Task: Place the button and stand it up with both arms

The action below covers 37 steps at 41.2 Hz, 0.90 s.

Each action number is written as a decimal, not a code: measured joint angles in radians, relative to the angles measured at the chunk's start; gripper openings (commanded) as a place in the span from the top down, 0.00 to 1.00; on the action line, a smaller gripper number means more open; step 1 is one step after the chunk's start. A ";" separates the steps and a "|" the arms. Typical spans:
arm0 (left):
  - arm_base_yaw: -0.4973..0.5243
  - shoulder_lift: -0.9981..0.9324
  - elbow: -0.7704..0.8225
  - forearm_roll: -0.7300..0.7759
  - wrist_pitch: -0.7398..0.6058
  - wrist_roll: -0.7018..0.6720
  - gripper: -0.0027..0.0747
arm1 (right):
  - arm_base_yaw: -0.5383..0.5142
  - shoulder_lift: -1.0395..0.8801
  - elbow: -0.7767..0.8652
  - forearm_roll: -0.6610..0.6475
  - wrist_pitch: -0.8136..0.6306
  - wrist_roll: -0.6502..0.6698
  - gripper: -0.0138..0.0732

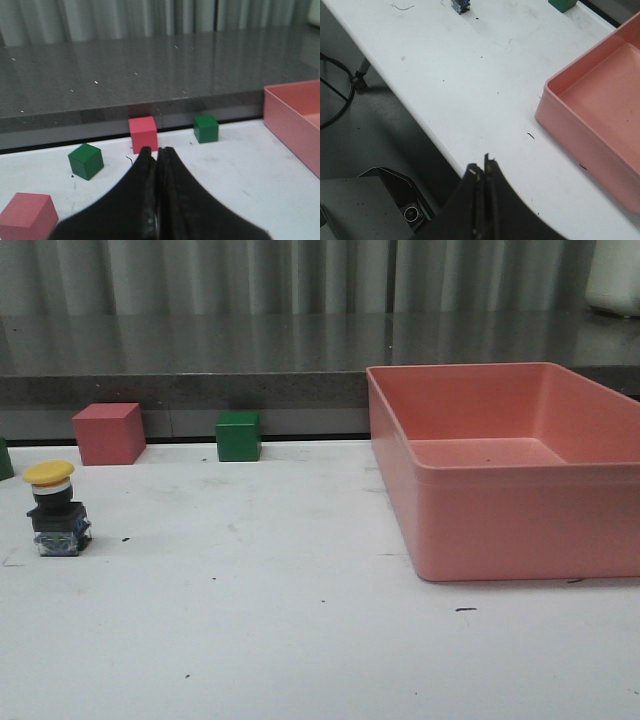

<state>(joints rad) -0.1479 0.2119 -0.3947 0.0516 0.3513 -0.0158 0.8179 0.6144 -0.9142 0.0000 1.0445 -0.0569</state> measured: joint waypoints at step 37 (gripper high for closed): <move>0.067 -0.215 0.404 -0.077 -0.368 0.000 0.99 | 0.000 0.000 0.000 0.000 0.000 0.000 0.98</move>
<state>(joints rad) -0.0813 -0.0030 0.0093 -0.0253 -0.0164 -0.0158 0.8179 0.6144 -0.9142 0.0000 1.0445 -0.0569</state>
